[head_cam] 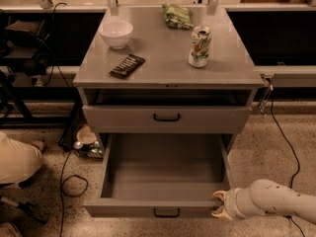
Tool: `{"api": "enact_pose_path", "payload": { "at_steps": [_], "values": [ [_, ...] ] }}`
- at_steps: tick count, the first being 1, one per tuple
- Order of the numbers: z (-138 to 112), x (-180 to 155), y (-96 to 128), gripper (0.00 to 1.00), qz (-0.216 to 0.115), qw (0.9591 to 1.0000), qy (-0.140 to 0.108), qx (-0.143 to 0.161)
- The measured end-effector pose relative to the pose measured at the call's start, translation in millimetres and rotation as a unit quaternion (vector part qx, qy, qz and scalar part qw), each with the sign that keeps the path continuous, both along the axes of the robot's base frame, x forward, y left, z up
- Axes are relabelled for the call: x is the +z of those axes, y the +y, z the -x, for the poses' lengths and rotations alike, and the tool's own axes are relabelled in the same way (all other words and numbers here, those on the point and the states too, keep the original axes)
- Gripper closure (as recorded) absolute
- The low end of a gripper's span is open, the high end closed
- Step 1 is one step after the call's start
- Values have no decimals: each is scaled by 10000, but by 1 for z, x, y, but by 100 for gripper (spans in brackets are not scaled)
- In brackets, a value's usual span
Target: Open middle drawer
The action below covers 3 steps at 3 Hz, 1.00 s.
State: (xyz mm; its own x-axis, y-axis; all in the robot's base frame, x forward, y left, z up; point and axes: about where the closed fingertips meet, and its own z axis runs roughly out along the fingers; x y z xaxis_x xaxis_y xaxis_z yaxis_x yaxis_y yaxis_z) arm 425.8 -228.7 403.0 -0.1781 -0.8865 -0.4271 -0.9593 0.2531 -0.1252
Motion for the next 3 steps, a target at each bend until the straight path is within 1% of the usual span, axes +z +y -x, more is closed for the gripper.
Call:
{"api": "enact_pose_path", "payload": {
  "at_steps": [1, 2, 3],
  "values": [
    [1, -1, 1, 36, -6, 10000, 10, 8],
    [1, -2, 2, 4, -20, 10000, 18, 17],
    [-8, 10, -5, 0, -292, 9995, -125, 37]
  ]
}}
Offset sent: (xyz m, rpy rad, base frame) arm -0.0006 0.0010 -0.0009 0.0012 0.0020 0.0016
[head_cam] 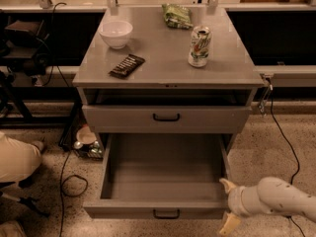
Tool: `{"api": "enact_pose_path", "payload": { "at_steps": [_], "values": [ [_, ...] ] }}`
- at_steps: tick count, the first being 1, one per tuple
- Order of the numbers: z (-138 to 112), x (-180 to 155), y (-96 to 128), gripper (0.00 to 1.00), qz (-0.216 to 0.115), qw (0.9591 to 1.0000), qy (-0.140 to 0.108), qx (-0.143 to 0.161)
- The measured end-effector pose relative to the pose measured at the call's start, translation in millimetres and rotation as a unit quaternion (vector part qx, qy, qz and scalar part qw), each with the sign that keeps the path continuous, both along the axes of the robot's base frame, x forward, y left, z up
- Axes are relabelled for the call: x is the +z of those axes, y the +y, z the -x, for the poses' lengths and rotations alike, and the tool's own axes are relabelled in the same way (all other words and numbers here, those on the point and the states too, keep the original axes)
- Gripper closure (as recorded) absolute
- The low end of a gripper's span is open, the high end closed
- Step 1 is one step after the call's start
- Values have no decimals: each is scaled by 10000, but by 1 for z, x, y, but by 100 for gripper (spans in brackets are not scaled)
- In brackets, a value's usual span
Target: Open middle drawer
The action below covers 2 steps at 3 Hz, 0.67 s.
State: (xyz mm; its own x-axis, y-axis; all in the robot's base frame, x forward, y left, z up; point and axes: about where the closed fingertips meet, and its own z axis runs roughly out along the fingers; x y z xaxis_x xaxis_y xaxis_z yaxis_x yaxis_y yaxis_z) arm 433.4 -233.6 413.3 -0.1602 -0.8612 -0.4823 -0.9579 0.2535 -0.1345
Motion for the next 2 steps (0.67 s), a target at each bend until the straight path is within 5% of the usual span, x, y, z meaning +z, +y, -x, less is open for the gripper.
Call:
{"api": "enact_pose_path", "payload": {
  "at_steps": [2],
  "values": [
    [-26, 112, -54, 0, -111, 9942, -1063, -60]
  ]
}}
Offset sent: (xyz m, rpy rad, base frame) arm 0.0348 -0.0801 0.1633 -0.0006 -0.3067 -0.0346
